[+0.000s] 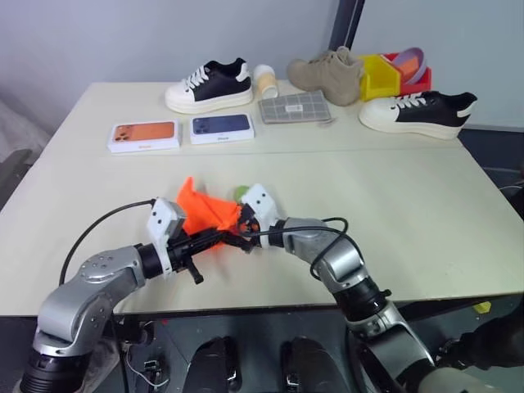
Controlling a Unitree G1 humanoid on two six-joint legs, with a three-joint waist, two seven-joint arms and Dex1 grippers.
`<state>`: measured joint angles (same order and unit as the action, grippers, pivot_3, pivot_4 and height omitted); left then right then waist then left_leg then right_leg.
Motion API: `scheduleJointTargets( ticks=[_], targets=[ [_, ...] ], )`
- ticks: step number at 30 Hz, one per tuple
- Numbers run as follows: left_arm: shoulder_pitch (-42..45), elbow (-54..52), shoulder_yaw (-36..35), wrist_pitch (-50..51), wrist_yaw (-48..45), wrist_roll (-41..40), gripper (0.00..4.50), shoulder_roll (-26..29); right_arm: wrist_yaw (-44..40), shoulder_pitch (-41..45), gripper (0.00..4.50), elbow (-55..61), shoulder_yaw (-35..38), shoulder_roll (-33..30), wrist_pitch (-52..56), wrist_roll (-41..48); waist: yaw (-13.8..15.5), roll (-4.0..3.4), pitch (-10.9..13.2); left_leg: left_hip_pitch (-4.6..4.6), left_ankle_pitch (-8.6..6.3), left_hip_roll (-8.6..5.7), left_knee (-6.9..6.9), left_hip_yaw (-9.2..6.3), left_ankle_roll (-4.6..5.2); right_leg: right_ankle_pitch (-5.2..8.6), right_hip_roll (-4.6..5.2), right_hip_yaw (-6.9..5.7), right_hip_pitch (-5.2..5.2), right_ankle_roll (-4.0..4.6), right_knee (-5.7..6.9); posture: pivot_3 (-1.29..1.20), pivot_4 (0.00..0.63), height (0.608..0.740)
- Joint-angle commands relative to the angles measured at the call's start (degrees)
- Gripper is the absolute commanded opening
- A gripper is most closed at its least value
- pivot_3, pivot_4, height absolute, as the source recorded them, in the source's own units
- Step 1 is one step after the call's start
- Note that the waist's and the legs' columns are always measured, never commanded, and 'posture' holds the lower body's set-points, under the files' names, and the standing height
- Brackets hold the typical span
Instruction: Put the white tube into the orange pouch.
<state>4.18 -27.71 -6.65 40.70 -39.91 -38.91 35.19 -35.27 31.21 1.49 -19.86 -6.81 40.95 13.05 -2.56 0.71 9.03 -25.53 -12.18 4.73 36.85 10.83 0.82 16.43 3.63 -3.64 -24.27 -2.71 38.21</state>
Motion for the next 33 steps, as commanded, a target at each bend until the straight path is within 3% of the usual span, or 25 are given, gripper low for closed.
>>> scheduleJointTargets(
  ticks=[1, 11, 16, 20, 25, 28, 31, 33],
  targets=[
    [-0.19, -0.5, -2.35, -1.34, -0.87, -0.24, 0.0, 1.32, -1.68, -1.22, 4.47, 7.52, 2.49, -2.53, 1.85, 2.78, 0.01, 0.0, 0.0, 0.0, 0.0, 0.0, -0.02, 0.0, 0.0, 0.02, 0.0, 0.0, -0.02, 0.03, 0.0, 0.0, 0.15, 0.74],
    [-1.43, 1.37, -3.08, -1.97, -3.26, 0.04, 0.0, 3.57, -5.01, -8.55, 4.47, 21.0, 6.86, -11.8, 7.75, 9.89, 0.0, 0.0, 0.0, 0.01, -0.14, 0.0, -0.13, -0.01, 0.22, 0.05, 0.05, 0.03, -0.08, 0.1, -0.07, 0.0, 0.15, 0.74],
    [-6.26, 1.26, -4.71, -1.36, -8.21, -0.33, 0.0, 8.87, -6.09, -9.74, 4.47, 23.4, 12.6, -15.68, 7.95, 13.86, -0.16, 0.0, 0.0, 0.02, -0.11, 0.0, -0.32, 0.01, 0.16, 0.12, 0.05, 0.06, -0.18, 0.28, -0.13, 0.0, 0.15, 0.74],
    [-9.65, 1.67, -4.3, -2.79, -11.86, 1.42, 0.0, 13.06, -0.72, -5.49, 4.47, 16.43, 15.59, -13.71, 8.75, 12.48, -0.12, 0.0, 0.01, 0.12, -0.01, -0.02, -0.6, 0.0, -0.01, 0.21, 0.06, 0.06, -0.4, 0.46, -0.21, 0.0, 0.15, 0.74],
    [-8.37, 2.28, -4.05, -3.96, -11.1, 1.81, 0.0, 11.32, 6.14, 0.57, 4.47, 4.37, 14.94, -8.69, 6.03, 7.87, -0.23, 0.0, 0.01, 0.11, 0.05, -0.02, -0.72, 0.0, -0.09, 0.22, 0.06, 0.06, -0.49, 0.57, -0.21, 0.0, 0.15, 0.74],
    [-7.91, 1.61, -4.85, -3.18, -10.52, 0.25, 0.87, 9.72, 9.42, 4.45, 4.5, -4.22, 14.54, -4.62, 3.74, 5.56, -0.33, 0.0, 0.01, 0.04, 0.09, -0.02, -0.73, 0.02, -0.14, 0.21, 0.05, 0.05, -0.31, 0.56, -0.19, 0.0, 0.15, 0.74],
    [-7.6, 1.54, -6.21, -3.36, -8.85, -0.11, 2.52, 8.21, 10.44, 6.69, 4.5, -9.11, 14.43, -1.95, 2.11, 4.49, -0.55, 0.0, 0.01, 0.04, 0.28, -0.02, -0.74, 0.04, -0.22, 0.2, 0.0, 0.05, -0.3, 0.53, -0.16, 0.0, 0.15, 0.74],
    [-7.32, 1.49, -8.23, -2.77, -7.87, -2.14, 3.29, 7.19, 11.07, 8.11, 4.5, -12.09, 14.46, -0.21, 1.18, 4.05, -0.65, 0.01, 0.01, 0.05, 0.31, -0.03, -0.73, 0.04, -0.19, 0.19, -0.03, 0.04, -0.29, 0.5, -0.15, 0.0, 0.15, 0.74]
  ],
)
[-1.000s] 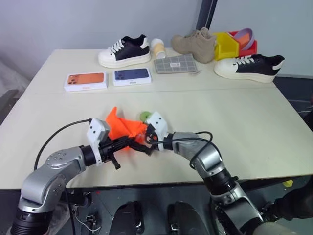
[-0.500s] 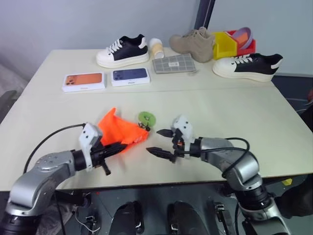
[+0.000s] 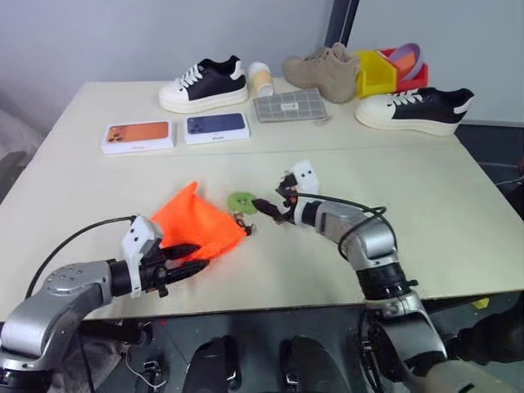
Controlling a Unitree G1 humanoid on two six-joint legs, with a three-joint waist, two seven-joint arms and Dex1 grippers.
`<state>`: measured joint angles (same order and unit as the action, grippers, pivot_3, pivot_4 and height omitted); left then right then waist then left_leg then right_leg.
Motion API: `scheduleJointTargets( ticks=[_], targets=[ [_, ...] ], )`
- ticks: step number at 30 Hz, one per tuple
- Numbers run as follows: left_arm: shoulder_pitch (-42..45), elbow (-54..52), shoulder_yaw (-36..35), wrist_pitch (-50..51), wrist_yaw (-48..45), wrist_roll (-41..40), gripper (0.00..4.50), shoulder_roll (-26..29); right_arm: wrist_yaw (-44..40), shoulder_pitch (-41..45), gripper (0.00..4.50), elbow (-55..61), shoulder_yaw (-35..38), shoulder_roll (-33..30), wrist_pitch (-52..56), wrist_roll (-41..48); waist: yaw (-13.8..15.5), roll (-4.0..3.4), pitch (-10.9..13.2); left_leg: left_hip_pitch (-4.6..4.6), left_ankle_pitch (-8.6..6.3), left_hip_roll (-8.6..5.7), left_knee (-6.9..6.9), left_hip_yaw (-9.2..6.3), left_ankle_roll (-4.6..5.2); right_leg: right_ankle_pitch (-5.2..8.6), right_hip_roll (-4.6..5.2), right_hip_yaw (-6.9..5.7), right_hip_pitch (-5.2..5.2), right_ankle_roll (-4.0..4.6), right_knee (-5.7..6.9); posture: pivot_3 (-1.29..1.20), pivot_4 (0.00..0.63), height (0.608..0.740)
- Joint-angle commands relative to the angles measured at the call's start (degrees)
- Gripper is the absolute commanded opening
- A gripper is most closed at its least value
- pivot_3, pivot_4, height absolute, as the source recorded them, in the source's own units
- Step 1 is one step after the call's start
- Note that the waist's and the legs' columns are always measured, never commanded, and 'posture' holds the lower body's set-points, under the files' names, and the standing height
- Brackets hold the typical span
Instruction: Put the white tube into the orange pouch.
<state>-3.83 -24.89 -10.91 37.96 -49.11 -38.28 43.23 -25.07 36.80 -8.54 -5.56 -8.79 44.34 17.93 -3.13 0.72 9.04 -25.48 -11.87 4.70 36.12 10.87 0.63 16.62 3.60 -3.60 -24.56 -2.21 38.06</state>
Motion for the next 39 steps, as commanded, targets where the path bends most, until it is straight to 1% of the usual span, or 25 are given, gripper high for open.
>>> scheduleJointTargets(
  ticks=[1, 7, 8, 10, 13, 17, 24, 27, 31, 33, 34, 35, 39],
  targets=[
    [0.7, -1.42, -5.1, 0.32, 1.68, -3.86, 3.29, -1.24, 1.01, 3.09, 4.5, -3.28, 0.01, 2.5, -2.6, -1.09, -0.19, 0.0, 0.0, 0.0, 0.01, 0.0, 0.01, 0.0, 0.01, -0.07, -0.01, 0.0, 0.01, -0.13, 0.01, 0.0, 0.15, 0.74],
    [0.21, -0.62, -9.13, 0.62, 4.01, -5.89, 3.29, -2.24, 0.39, 4.2, 4.5, -8.33, -2.58, 4.27, -4.83, -4.03, -0.44, 0.0, 0.0, 0.04, 0.04, 0.0, 0.03, -0.01, -0.02, -0.11, -0.04, -0.04, 0.06, -0.22, 0.05, 0.0, 0.15, 0.74],
    [0.25, -0.34, -9.66, 0.36, 4.47, -5.9, 3.31, -2.47, 0.54, 4.19, 4.24, -9.2, -3.0, 4.35, -5.42, -4.74, -0.53, 0.0, 0.0, 0.04, 0.05, 0.0, 0.03, -0.01, -0.02, -0.11, -0.04, -0.04, 0.06, -0.23, 0.05, 0.0, 0.15, 0.74],
    [0.52, 0.25, -10.39, -0.21, 5.5, -5.33, 3.32, -2.94, 0.96, 3.93, 3.63, -10.07, -3.64, 4.14, -6.44, -6.18, -0.72, 0.04, -0.02, 0.06, 0.1, 0.0, 0.04, -0.01, -0.1, -0.11, -0.05, -0.04, 0.08, -0.23, 0.06, 0.0, 0.15, 0.74],
    [0.87, 0.69, -10.71, -0.85, 6.75, -4.58, 3.32, -3.48, 0.35, 3.02, 2.09, -9.06, -3.34, 3.83, -6.42, -6.42, -0.82, 0.04, -0.02, 0.1, 0.12, 0.0, 0.02, -0.02, -0.14, -0.11, -0.05, -0.05, 0.1, -0.23, 0.07, 0.0, 0.15, 0.74],
    [1.69, 1.96, -10.81, -2.36, 7.72, -3.72, 3.32, -3.97, -0.72, 0.17, 0.07, -4.42, -3.51, 2.14, -5.47, -6.55, -0.65, 0.04, -0.02, 0.09, 0.12, 0.01, 0.01, -0.02, -0.15, -0.11, -0.06, -0.05, 0.1, -0.24, 0.07, 0.0, 0.15, 0.74],
    [3.03, 3.51, -9.97, -4.11, 8.38, -2.48, 3.32, -4.62, -0.15, -4.18, 0.07, 5.24, 0.21, -1.99, -4.18, -5.65, -0.42, 0.06, -0.04, 0.09, 0.04, 0.0, 0.01, -0.03, -0.3, -0.11, -0.04, -0.06, 0.1, -0.23, 0.07, 0.0, 0.15, 0.74],
    [4.53, 4.5, -8.88, -5.16, 8.56, -1.32, 3.32, -5.13, -1.46, -6.39, 0.07, 12.38, 4.85, -5.38, -3.5, -2.77, -0.16, 0.06, -0.03, 0.08, 0.04, 0.0, 0.01, -0.02, -0.3, -0.11, -0.04, -0.06, 0.09, -0.23, 0.06, 0.0, 0.15, 0.74],
    [7.29, 6.07, -6.74, -5.44, 7.56, -1.0, 3.32, -6.05, -2.35, -7.54, 0.07, 18.66, 9.36, -8.0, -1.21, 1.31, -0.14, 0.07, -0.03, 0.1, 0.04, 0.01, 0.01, -0.03, -0.28, -0.11, -0.05, -0.05, 0.1, -0.23, 0.07, 0.0, 0.15, 0.74],
    [9.28, 7.17, -5.27, -5.04, 6.28, -1.4, 3.87, -6.49, -2.65, -7.84, 0.0, 21.23, 11.05, -8.82, -0.43, 3.31, -0.05, 0.07, -0.03, 0.1, 0.06, 0.02, 0.0, -0.04, -0.25, -0.11, -0.07, -0.06, 0.1, -0.23, 0.08, 0.0, 0.15, 0.74],
    [10.34, 7.85, -4.44, -4.94, 5.67, -1.41, 4.23, -6.61, -2.75, -7.95, 0.0, 22.33, 11.71, -9.04, -0.11, 4.29, -0.03, 0.07, -0.03, 0.1, 0.1, 0.02, 0.0, -0.04, -0.18, -0.11, -0.08, -0.06, 0.09, -0.24, 0.08, 0.0, 0.15, 0.74],
    [11.88, 8.98, -3.32, -5.21, 5.22, -0.81, 4.45, -6.82, -2.81, -7.97, 0.0, 23.43, 12.33, -9.03, 0.17, 5.34, 0.04, 0.07, -0.03, 0.1, 0.11, 0.02, 0.0, -0.04, -0.17, -0.11, -0.1, -0.06, 0.09, -0.24, 0.08, 0.0, 0.15, 0.74],
    [17.43, 13.42, 0.49, -6.02, 2.81, 0.45, 4.45, -8.16, -2.35, -7.91, 0.0, 25.88, 13.04, -8.69, 0.54, 7.85, 0.54, 0.07, -0.03, 0.1, 0.13, 0.02, 0.02, -0.04, -0.14, -0.11, -0.12, -0.07, 0.1, -0.25, 0.09, 0.0, 0.15, 0.74]
  ],
)
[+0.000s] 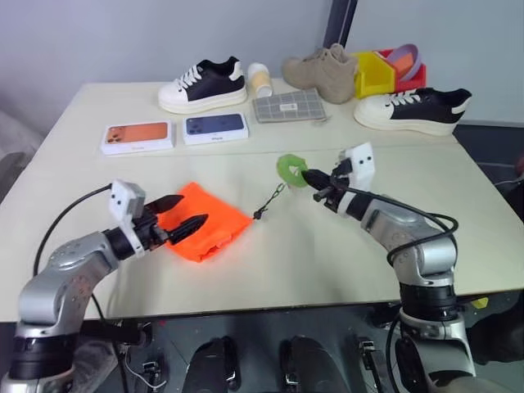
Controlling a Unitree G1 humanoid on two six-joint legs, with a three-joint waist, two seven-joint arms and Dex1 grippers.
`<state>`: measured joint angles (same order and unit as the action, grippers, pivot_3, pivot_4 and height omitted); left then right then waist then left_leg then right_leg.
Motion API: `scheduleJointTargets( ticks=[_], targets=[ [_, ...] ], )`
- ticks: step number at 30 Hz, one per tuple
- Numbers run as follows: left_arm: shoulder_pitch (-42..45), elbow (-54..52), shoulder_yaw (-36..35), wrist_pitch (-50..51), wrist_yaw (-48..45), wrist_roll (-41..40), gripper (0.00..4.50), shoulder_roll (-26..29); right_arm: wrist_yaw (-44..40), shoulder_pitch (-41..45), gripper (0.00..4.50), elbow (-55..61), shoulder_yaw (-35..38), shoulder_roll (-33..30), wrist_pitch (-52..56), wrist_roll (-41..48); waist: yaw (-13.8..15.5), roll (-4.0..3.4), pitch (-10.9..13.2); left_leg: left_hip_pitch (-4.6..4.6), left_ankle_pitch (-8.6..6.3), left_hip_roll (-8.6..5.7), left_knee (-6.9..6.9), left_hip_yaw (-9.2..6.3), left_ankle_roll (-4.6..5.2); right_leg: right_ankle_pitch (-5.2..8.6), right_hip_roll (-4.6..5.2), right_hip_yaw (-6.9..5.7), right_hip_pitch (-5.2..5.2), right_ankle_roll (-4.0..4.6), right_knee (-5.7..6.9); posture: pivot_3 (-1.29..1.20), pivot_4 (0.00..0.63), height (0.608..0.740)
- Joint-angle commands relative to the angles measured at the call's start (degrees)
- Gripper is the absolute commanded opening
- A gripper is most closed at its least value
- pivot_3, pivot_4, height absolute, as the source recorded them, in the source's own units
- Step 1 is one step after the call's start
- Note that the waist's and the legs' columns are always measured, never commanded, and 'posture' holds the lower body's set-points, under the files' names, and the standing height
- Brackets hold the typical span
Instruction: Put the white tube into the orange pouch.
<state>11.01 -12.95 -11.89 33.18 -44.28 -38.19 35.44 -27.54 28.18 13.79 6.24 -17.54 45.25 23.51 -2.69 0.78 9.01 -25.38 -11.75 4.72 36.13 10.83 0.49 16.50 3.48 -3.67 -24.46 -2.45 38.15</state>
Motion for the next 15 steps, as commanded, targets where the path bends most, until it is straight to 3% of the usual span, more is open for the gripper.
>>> scheduleJointTargets(
  ticks=[1, 15],
  targets=[
    [3.9, 2.5, 2.55, -1.24, -3.08, 0.59, 4.45, -0.62, 0.37, 0.77, 0.0, 3.71, 1.11, 0.13, -0.39, 2.48, 0.16, 0.0, 0.0, 0.0, 0.0, 0.0, 0.02, 0.0, 0.0, 0.0, 0.0, 0.0, 0.01, 0.0, 0.0, 0.0, 0.15, 0.74],
    [22.85, 24.02, 17.96, -4.22, -18.77, 9.06, 4.45, -5.58, 2.83, 0.84, 0.0, 4.1, -0.89, 1.06, -1.44, 3.37, 0.18, 0.01, 0.0, -0.01, 0.05, 0.0, 0.08, -0.01, 0.0, -0.03, -0.13, -0.01, 0.03, -0.11, 0.04, 0.0, 0.15, 0.74]
  ],
)
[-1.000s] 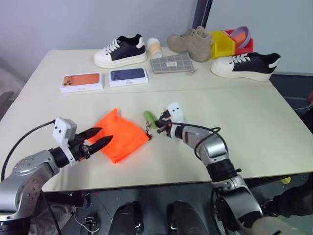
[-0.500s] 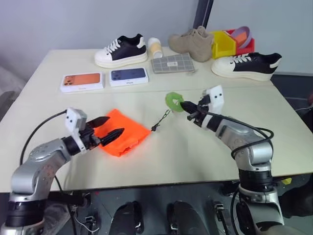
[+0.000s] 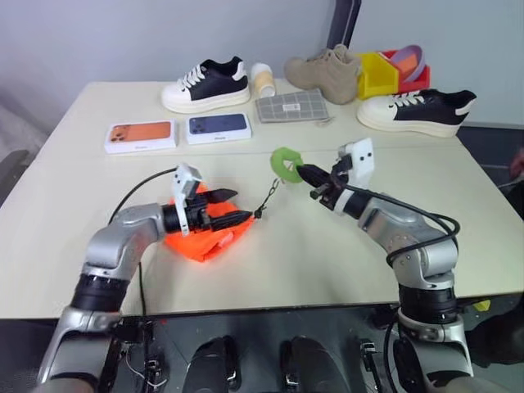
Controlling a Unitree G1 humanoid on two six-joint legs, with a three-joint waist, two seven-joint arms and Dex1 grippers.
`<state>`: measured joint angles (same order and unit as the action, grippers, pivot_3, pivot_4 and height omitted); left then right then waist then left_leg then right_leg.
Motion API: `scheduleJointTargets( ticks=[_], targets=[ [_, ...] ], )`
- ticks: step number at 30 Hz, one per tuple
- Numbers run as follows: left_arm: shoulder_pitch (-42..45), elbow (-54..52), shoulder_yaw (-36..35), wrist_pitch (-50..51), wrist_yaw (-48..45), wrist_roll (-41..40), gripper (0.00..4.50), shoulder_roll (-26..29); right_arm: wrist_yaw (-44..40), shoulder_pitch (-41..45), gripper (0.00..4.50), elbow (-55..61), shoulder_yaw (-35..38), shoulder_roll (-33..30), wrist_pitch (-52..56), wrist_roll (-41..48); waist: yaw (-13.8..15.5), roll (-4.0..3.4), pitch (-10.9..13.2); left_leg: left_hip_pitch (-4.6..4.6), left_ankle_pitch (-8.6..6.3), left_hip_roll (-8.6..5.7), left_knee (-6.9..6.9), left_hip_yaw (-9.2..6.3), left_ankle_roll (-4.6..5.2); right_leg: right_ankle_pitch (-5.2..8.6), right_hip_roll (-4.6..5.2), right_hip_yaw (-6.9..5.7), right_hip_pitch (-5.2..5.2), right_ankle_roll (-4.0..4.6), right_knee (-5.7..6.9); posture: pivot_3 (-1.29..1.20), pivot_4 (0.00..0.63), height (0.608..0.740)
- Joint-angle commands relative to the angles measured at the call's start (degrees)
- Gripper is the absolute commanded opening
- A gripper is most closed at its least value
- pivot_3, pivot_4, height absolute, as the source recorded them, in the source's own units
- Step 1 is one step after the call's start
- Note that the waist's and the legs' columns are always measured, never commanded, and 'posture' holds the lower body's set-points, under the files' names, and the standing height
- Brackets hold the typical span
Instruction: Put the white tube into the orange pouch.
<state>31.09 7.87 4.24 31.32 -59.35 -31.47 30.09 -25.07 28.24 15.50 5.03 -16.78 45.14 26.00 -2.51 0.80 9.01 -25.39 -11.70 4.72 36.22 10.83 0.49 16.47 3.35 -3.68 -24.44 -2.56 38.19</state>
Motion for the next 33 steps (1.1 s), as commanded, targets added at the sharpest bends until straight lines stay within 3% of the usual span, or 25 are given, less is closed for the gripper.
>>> scheduleJointTargets(
  ticks=[1, 13, 28, 31, 33],
  targets=[
    [3.97, 4.82, 2.65, -2.83, -5.01, 3.08, 4.45, -0.54, 0.51, 0.72, 0.0, 2.53, 0.27, 0.35, -1.39, 0.95, 0.05, 0.0, 0.0, 0.0, 0.0, 0.01, -0.01, -0.01, 0.0, 0.0, -0.01, 0.0, 0.0, 0.0, 0.0, 0.0, 0.15, 0.74],
    [10.65, 15.12, 5.94, -7.09, -12.51, 9.26, 4.45, -3.88, 1.3, -0.39, 0.0, 4.06, -0.81, 0.81, -1.75, 1.19, 0.04, 0.01, 0.01, -0.02, 0.01, 0.01, 0.03, -0.03, 0.0, 0.01, -0.06, 0.01, 0.0, -0.01, 0.03, 0.0, 0.15, 0.74],
    [10.57, 16.41, 5.73, -7.38, -13.15, 13.01, 4.45, -5.13, 1.1, 0.01, 0.0, 3.61, -1.38, 0.76, -1.92, 1.51, 0.11, 0.01, 0.01, -0.02, 0.01, 0.01, 0.07, -0.05, 0.01, 0.01, -0.07, 0.01, 0.0, -0.01, 0.07, 0.0, 0.15, 0.74],
    [10.25, 16.38, 6.18, -7.57, -13.68, 13.83, 3.59, -4.87, 1.14, 0.05, 0.0, 3.64, -1.48, 0.79, -1.87, 1.58, 0.09, 0.01, 0.01, -0.02, 0.01, 0.01, 0.09, -0.05, 0.01, 0.01, -0.07, 0.01, 0.0, -0.01, 0.08, 0.0, 0.15, 0.74],
    [10.2, 16.41, 6.03, -7.44, -13.73, 13.93, 2.56, -4.99, 1.16, 0.01, 0.0, 3.71, -1.48, 0.7, -1.84, 1.68, 0.08, 0.01, 0.0, -0.02, 0.01, 0.01, 0.09, -0.05, 0.01, 0.01, -0.08, 0.01, 0.0, -0.01, 0.1, 0.0, 0.15, 0.74]
  ],
)
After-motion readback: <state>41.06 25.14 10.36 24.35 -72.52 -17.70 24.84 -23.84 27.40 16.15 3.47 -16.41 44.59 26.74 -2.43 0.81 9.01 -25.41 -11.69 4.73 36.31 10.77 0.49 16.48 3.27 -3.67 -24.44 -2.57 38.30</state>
